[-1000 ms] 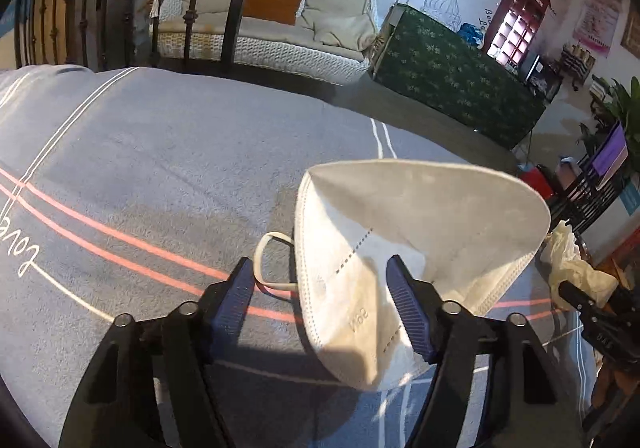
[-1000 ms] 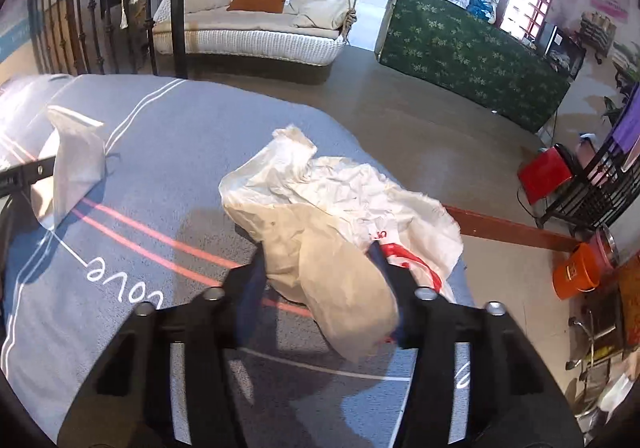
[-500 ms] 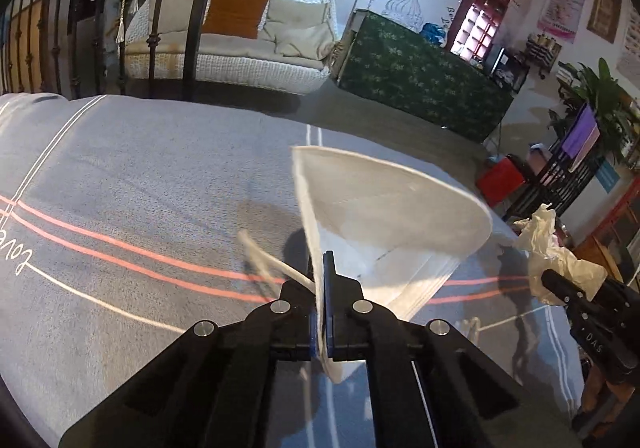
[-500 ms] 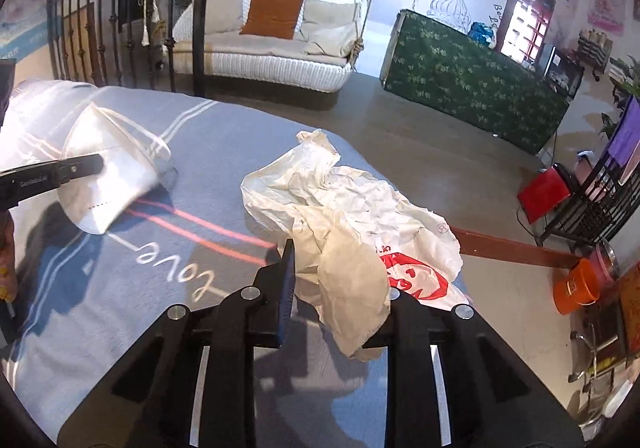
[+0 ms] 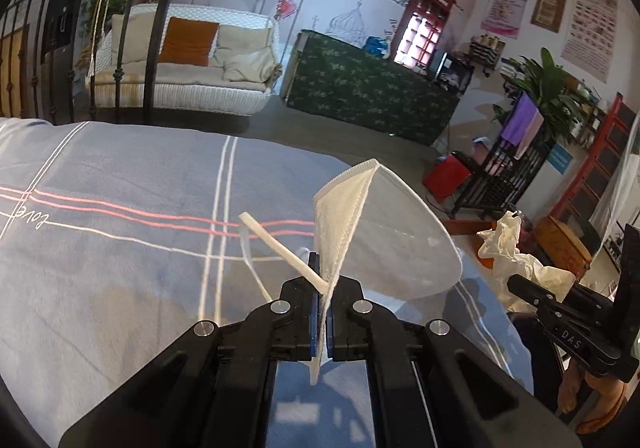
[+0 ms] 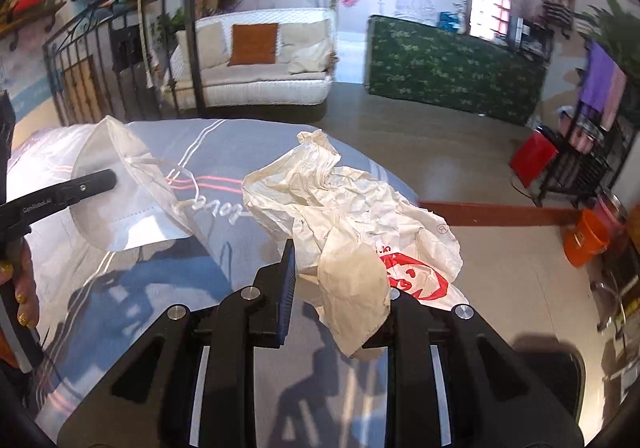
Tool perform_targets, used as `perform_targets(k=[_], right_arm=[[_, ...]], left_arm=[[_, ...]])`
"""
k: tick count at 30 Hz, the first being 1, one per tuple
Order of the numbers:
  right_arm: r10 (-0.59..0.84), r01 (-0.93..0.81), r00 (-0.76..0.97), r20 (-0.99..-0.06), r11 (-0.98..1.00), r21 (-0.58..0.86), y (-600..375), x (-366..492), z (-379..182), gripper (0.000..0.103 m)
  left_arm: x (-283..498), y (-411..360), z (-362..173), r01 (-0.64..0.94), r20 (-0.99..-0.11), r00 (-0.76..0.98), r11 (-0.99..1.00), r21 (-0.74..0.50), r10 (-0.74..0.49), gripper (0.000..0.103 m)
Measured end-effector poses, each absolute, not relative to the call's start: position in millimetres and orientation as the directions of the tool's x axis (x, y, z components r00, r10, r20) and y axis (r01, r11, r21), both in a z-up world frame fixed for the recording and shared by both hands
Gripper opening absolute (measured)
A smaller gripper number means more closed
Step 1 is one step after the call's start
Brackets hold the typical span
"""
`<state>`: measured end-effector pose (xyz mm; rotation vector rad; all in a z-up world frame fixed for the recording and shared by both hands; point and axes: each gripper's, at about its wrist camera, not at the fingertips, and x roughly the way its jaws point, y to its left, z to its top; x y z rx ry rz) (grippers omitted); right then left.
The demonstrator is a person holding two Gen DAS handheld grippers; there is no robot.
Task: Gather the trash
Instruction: 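Carry the white plastic bag to the bin and open the right tool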
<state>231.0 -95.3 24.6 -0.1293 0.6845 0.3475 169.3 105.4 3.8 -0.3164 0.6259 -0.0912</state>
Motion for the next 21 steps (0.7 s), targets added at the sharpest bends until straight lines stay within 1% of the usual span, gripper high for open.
perform_targets(k=[4,9,12,14,21], right_arm=[[0.268,-0.311,0.730,-0.628,0.949,0.044,-128.0,199.0,22.5,0.024],[0.224,-0.197,0.748,-0.625,0.974,0.113,-183.5,156.5,13.0,0.024],[0.187,-0.128,0.738,-0.648,0.982,0.137,-212.1,137.4,3.0,0.024],[0.170,-0.093,0.730,-0.662,0.984,0.150,-227.5,127.9,-4.3,0.024],[0.090,0.018,0.711,-0.698,0.989,0.146,-267.5,103.7,-24.7,0.024]], left_arm=[[147.4,82.3,3.5,0.027,-0.552,0.804,0.941,-0.336,-0.220,0.003],[130.5,55.1,3.7,0.068,-0.541,0.796,0.928,-0.367,-0.272,0.003],[126.5,29.7,3.3,0.115,-0.541,0.787,0.932,-0.343,-0.296,0.003],[122.8,17.1,1.9,0.143,-0.539,0.777,0.924,-0.354,-0.326,0.003],[117.3,-28.0,5.6,0.240,-0.529,0.747,0.906,-0.349,-0.402,0.003]])
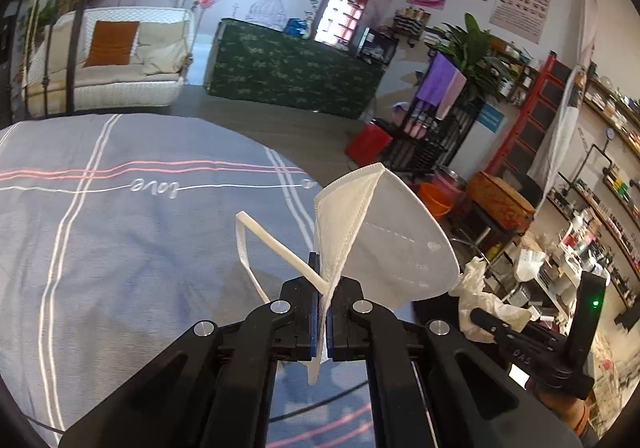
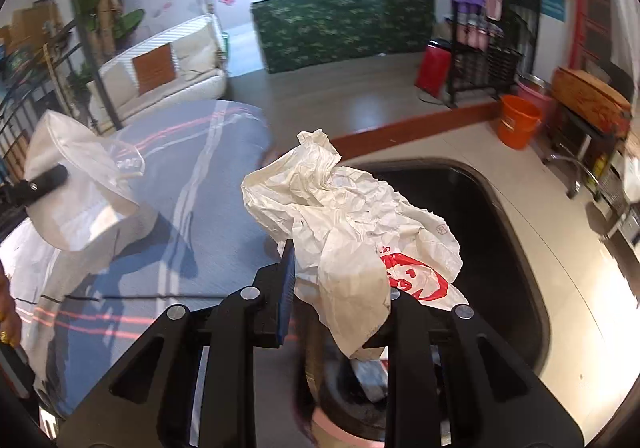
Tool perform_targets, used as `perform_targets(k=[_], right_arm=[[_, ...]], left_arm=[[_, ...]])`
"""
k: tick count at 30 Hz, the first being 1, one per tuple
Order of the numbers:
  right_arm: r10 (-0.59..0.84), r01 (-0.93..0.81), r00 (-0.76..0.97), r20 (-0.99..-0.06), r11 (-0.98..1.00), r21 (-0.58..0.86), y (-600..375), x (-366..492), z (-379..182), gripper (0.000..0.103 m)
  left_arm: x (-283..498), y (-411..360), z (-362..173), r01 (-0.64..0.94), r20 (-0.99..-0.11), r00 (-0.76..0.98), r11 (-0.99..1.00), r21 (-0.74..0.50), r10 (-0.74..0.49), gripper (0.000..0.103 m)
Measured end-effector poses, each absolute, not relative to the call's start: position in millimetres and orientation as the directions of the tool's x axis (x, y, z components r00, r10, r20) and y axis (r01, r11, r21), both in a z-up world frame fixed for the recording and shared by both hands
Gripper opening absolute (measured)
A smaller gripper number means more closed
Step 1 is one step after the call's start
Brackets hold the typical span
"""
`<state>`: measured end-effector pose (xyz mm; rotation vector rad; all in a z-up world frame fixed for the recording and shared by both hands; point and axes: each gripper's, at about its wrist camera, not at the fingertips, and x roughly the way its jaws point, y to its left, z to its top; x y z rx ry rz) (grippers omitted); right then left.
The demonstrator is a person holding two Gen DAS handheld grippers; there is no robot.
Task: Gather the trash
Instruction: 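Carry the white plastic bag to the bin and open the right tool, then lower the face mask into the bin and open the left tool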
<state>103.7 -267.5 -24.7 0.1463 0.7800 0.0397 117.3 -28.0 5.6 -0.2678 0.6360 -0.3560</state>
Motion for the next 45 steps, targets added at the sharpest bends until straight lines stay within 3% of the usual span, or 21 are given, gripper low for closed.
perform_targets(k=[14,16,18,19,20,29,34,37,43,44,45], right_arm=[[-0.008,0.166,0.641,-0.768,0.978,0.128,-313.0,100.1,-75.7,0.026],[-0.009,0.182,0.627,-0.779,0.974,0.135,-317.3,100.9,-83.7,0.032],[-0.021,0.199,0.622,-0.783,0.971,0.132,-319.9,100.4,-87.4,0.047],[-0.033,0.212,0.624,-0.781,0.969,0.128,-321.4,100.0,-88.1,0.065],[-0.044,0.226,0.632,-0.774,0.965,0.130,-323.8,97.5,-88.2,0.069],[-0.113,0.288,0.655,-0.747,0.951,0.109,-346.5,85.8,-75.4,0.074],[-0.238,0.363,0.672,-0.701,0.931,0.033,-362.8,76.9,-57.3,0.075],[-0.322,0.424,0.661,-0.678,0.906,-0.017,-377.8,71.7,-49.6,0.086],[-0.398,0.537,0.623,-0.673,0.844,-0.002,-415.7,51.9,-43.3,0.086],[-0.398,0.546,0.624,-0.673,0.838,0.010,-419.4,47.5,-43.1,0.086],[-0.400,0.552,0.621,-0.674,0.834,0.014,-421.4,44.0,-43.6,0.086]], left_arm=[[108.1,-114.8,6.4,0.438,-0.522,0.673,0.851,-0.289,-0.524,0.003],[108.9,-123.1,5.4,0.456,-0.525,0.666,0.846,-0.276,-0.530,0.003],[107.5,-130.8,3.7,0.471,-0.530,0.659,0.842,-0.263,-0.534,0.003],[106.7,-133.8,2.8,0.476,-0.533,0.656,0.841,-0.257,-0.534,0.003],[106.8,-137.5,1.5,0.484,-0.537,0.652,0.839,-0.250,-0.535,0.003],[112.0,-161.5,-12.7,0.539,-0.581,0.603,0.816,-0.209,-0.547,0.003],[117.3,-186.9,-21.0,0.574,-0.607,0.567,0.796,-0.193,-0.556,0.003],[121.2,-205.4,-26.1,0.595,-0.627,0.541,0.782,-0.185,-0.560,0.003],[126.0,-239.4,-45.1,0.635,-0.667,0.500,0.758,-0.150,-0.552,0.003],[127.1,-243.5,-48.4,0.640,-0.678,0.491,0.755,-0.147,-0.548,0.006],[128.4,-248.1,-52.3,0.644,-0.693,0.479,0.752,-0.141,-0.539,0.016]])
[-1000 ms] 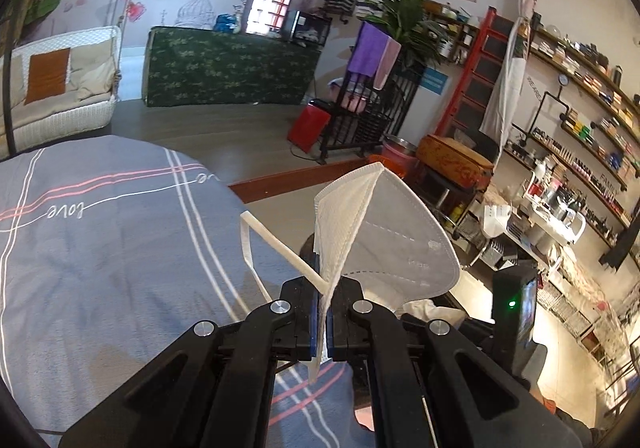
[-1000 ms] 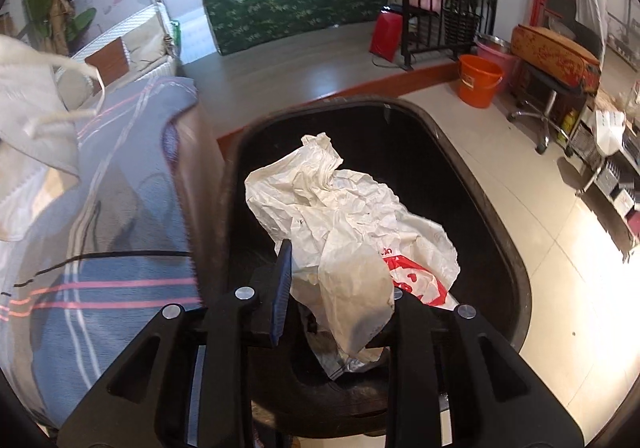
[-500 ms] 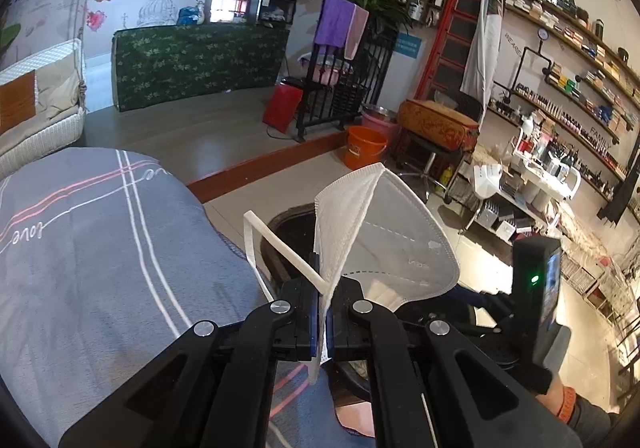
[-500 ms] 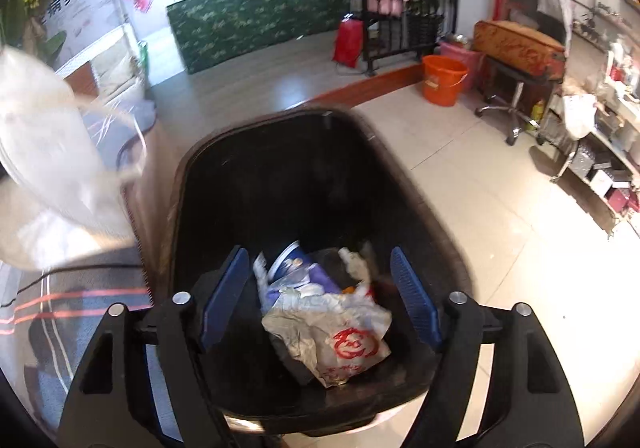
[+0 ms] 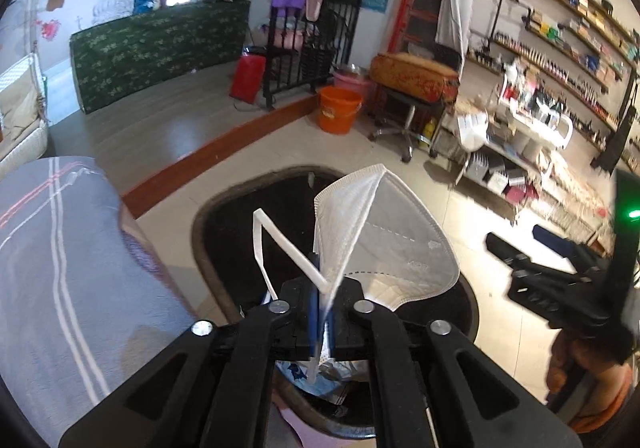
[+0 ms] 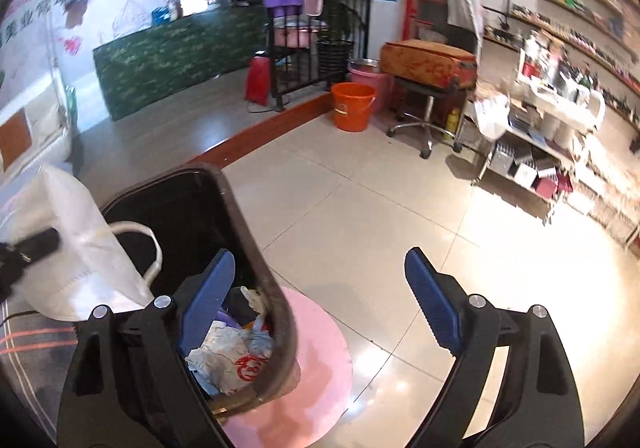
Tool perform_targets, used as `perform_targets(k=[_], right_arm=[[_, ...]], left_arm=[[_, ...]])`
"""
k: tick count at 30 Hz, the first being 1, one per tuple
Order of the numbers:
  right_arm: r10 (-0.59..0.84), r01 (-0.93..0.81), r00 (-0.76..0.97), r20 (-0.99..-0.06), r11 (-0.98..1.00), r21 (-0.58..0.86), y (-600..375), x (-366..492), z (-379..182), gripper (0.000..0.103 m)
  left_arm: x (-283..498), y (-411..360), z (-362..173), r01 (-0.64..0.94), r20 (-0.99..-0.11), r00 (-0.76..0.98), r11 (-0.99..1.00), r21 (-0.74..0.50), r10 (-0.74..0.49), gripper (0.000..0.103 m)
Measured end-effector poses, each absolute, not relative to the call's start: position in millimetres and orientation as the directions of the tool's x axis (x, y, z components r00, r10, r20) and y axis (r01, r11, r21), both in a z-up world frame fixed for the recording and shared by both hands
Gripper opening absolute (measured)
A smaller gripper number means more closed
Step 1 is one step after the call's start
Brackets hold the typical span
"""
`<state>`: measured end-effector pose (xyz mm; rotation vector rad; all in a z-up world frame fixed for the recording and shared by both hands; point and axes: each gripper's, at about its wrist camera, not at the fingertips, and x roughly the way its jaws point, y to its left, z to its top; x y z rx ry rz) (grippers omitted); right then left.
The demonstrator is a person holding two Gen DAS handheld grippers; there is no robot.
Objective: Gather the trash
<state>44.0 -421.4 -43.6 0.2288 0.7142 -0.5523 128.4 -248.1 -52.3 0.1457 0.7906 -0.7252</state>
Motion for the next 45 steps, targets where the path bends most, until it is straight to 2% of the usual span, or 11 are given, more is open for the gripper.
perform_targets(k=[1,2,3,4,8,12,18,25,33,37,45], right_arm=[[-0.405,0.558,0.617,-0.675,0.830,0.011,-422.7,40.1,-43.9,0.086],[-0.411,0.563,0.615,-0.673,0.827,0.008,-424.2,38.3,-44.4,0.086],[-0.418,0.569,0.613,-0.670,0.822,0.007,-425.4,35.4,-44.2,0.086],[-0.419,0.574,0.611,-0.671,0.819,0.011,-426.8,33.3,-44.1,0.086],[-0.437,0.593,0.605,-0.665,0.805,0.011,-423.1,20.6,-37.9,0.086],[-0.482,0.608,0.629,-0.610,0.794,0.000,-407.4,3.1,-17.7,0.089],[-0.515,0.596,0.701,-0.493,0.803,0.007,-347.2,-26.3,11.3,0.097],[-0.405,0.431,0.832,-0.380,0.902,-0.019,-245.0,-50.9,35.5,0.097],[-0.160,0.175,0.917,-0.365,0.985,0.008,-169.4,-70.6,40.2,0.097],[-0.134,0.132,0.937,-0.323,0.991,-0.027,-157.4,-73.6,49.1,0.097],[-0.137,0.141,0.937,-0.322,0.990,-0.011,-148.3,-75.5,52.7,0.097]], left_arm=[[129.0,-250.9,-54.2,0.645,-0.700,0.473,0.751,-0.138,-0.535,0.027],[129.2,-253.0,-56.3,0.648,-0.703,0.468,0.749,-0.139,-0.535,0.062],[128.7,-251.8,-56.5,0.646,-0.695,0.473,0.749,-0.145,-0.542,0.086],[127.3,-248.6,-55.8,0.642,-0.679,0.482,0.750,-0.157,-0.554,0.088],[124.9,-240.3,-57.2,0.629,-0.689,0.461,0.754,-0.191,-0.559,0.093],[111.6,-216.3,-41.9,0.612,-0.643,0.513,0.768,-0.189,-0.568,0.097],[80.9,-174.7,-13.0,0.594,-0.560,0.642,0.802,-0.070,-0.524,0.097],[48.6,-108.5,8.1,0.481,-0.475,0.763,0.876,-0.035,-0.438,0.097],[11.7,-36.8,15.0,0.284,-0.443,0.863,0.958,0.027,-0.243,0.097],[0.9,-20.6,15.2,0.229,-0.455,0.868,0.973,0.014,-0.198,0.097],[-19.8,-5.9,21.8,0.153,-0.406,0.901,0.988,-0.028,-0.152,0.097]])
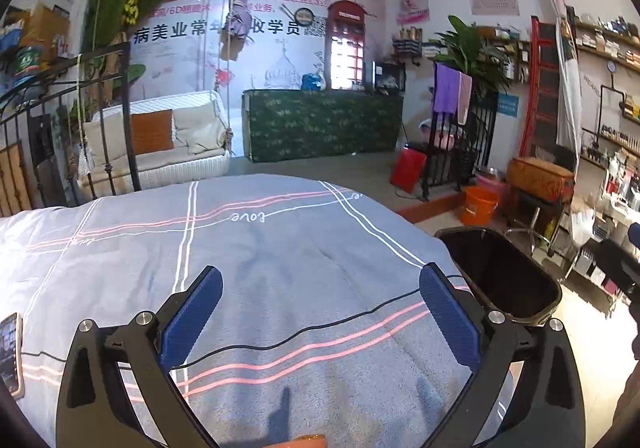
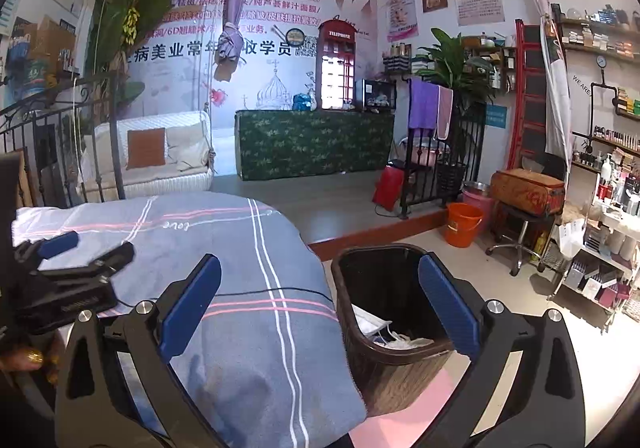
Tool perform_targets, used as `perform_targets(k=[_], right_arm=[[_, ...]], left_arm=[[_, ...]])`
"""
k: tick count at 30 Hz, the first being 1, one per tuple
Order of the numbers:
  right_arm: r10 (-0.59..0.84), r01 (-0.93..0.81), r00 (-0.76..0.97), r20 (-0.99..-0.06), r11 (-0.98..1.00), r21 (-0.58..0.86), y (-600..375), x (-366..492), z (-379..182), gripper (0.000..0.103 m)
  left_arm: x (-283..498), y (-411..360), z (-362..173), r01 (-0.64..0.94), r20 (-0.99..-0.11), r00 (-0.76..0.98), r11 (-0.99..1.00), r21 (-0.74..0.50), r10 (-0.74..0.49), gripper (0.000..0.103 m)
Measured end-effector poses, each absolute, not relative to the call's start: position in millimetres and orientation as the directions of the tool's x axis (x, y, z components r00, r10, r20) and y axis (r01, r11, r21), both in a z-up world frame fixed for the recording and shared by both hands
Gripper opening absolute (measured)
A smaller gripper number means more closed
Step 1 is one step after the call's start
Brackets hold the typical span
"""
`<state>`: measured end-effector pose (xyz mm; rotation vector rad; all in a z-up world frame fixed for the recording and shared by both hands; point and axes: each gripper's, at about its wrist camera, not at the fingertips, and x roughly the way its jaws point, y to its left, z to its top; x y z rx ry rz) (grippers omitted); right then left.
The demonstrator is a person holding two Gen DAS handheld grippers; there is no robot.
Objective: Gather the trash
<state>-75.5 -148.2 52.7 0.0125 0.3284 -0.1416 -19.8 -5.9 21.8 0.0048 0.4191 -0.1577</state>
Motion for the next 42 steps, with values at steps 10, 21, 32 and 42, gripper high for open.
perform_targets(k=[10,21,32,42], right_arm=[[-0.145,0.164,0.928,-0.342,0.986,0.027,-156.6,-74.0,49.3,0.097],[-0.106,0.126,0.924,-0.366,0.991,0.031,-153.3,-58.7,41.8,0.097],[-0.099,0.117,0.918,-0.385,0.993,0.024,-150.2,-52.8,39.8,0.097],[-0.095,0.120,0.917,-0.386,0.992,0.041,-154.9,-50.9,39.7,0.097]], left_arm=[[-24.7,2.9,15.5,0.136,-0.407,0.904,0.990,-0.027,-0.135,0.097],[-27.0,19.3,10.1,0.067,-0.427,0.901,0.997,-0.045,-0.080,0.097],[-23.3,22.5,9.7,0.079,-0.435,0.896,0.996,-0.044,-0.091,0.097],[-24.1,22.6,7.9,0.090,-0.444,0.890,0.995,-0.040,-0.099,0.097]])
